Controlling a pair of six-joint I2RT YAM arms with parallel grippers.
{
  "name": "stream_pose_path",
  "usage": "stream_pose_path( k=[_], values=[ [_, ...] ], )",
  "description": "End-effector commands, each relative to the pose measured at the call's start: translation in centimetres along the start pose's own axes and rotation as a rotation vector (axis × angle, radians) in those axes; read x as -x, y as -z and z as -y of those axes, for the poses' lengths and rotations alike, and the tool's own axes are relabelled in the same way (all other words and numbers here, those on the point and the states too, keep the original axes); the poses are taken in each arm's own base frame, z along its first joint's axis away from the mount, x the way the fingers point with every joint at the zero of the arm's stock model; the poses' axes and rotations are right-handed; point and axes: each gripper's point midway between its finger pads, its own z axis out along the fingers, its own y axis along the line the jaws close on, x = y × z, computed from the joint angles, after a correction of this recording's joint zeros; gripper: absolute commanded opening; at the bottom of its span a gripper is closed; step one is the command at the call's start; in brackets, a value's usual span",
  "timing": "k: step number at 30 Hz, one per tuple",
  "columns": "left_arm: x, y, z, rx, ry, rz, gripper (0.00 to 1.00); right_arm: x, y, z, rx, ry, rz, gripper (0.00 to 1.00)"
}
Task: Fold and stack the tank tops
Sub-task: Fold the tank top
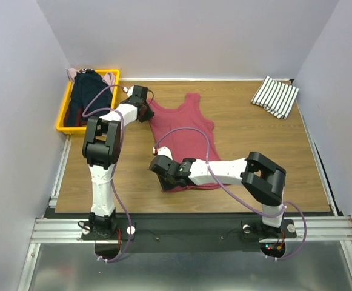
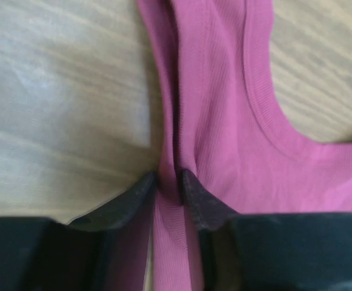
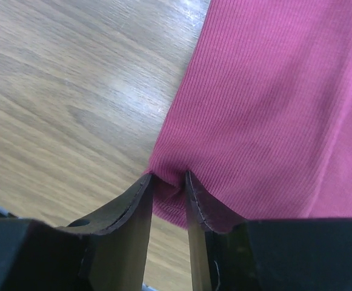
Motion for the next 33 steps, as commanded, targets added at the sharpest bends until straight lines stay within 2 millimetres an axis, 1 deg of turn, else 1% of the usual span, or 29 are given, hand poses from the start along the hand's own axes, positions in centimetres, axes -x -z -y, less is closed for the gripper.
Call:
stream_pose_path(
  k=[1,2,4,5,7,8,9,10,11,14,15,17,19,20,21,23,25,26,27,29,30,31,32,33],
  values=[
    [2.2,0.1,1.9,-0.041,-0.016,0.040,0.33,0.2,-0.2,-1.2,0.018,0.028,0.007,0.34],
    [1.8,-0.5,1.6,-0.029,-0.017,0.027,0.31,0.1,-0.3,-1.1,0.016,0.029,0.003,0.34],
    [2.2,-0.7,1.7,-0.022,-0.017,0.033,0.24,-0.7,-0.3,-1.0,0.014,0.034,-0.010,0.34],
    [2.1,-1.1,1.4,-0.007,-0.016,0.031,0.21,-0.8,-0.3,-0.9,0.014,0.035,-0.015,0.33],
    [2.7,-1.1,1.7,-0.009,-0.019,0.046,0.16,-1.5,-0.1,-0.7,0.019,0.046,-0.027,0.30],
    [2.8,-1.2,1.5,0.006,-0.023,0.046,0.14,-1.8,0.1,-1.0,0.041,0.053,-0.034,0.26],
    [3.2,-1.3,1.7,0.007,-0.026,0.053,0.11,-1.8,0.5,-1.3,0.065,0.064,-0.032,0.25],
    [3.5,-1.3,1.8,0.011,-0.029,0.058,0.10,-2.3,0.5,-1.3,0.082,0.081,-0.037,0.24],
    [3.7,-1.3,1.7,0.016,-0.033,0.061,0.08,-2.8,0.6,-1.7,0.120,0.087,-0.055,0.22],
    [4.1,-1.2,1.6,0.035,-0.040,0.073,0.03,-3.5,1.1,-2.4,0.178,0.111,-0.076,0.20],
    [4.4,-1.0,1.4,0.050,-0.043,0.085,0.02,-3.8,1.1,-2.4,0.185,0.116,-0.082,0.20],
    [4.8,-0.8,0.9,0.073,-0.048,0.098,0.01,-4.0,1.4,-3.0,0.228,0.118,-0.095,0.20],
    [5.2,-0.6,0.9,0.077,-0.054,0.109,0.01,-3.7,1.8,-3.8,0.263,0.114,-0.097,0.20],
    [5.3,-0.6,0.9,0.077,-0.054,0.112,0.01,-3.7,2.2,-4.7,0.304,0.106,-0.110,0.20],
    [5.3,-0.7,0.8,0.079,-0.056,0.111,0.01,-2.9,2.5,-5.4,0.324,0.095,-0.098,0.20],
    [5.3,-0.6,0.9,0.074,-0.057,0.110,0.01,-2.2,2.3,-6.4,0.335,0.063,-0.093,0.20],
    [5.2,-0.6,1.0,0.069,-0.063,0.107,0.01,-1.8,2.1,-6.8,0.330,0.025,-0.091,0.21],
    [5.3,-0.5,0.9,0.067,-0.065,0.107,0.02,-1.7,1.9,-7.0,0.328,0.010,-0.093,0.21],
    [5.5,-0.2,1.3,0.049,-0.069,0.112,0.08,-1.4,1.8,-7.3,0.330,-0.008,-0.090,0.25],
    [5.7,0.2,1.7,0.033,-0.072,0.116,0.18,-0.8,1.9,-8.2,0.361,-0.020,-0.072,0.35],
    [6.2,0.9,2.3,0.004,-0.075,0.129,0.28,-0.3,2.2,-8.5,0.374,-0.028,-0.060,0.46],
    [6.6,1.3,2.7,-0.011,-0.075,0.139,0.28,0.2,2.5,-8.9,0.386,-0.030,-0.046,0.51],
    [7.4,2.3,3.3,-0.031,-0.074,0.158,0.35,1.4,2.9,-9.3,0.392,-0.038,-0.010,0.57],
    [7.7,2.8,3.6,-0.044,-0.072,0.167,0.38,2.2,3.2,-9.3,0.388,-0.045,0.014,0.61]
  ],
)
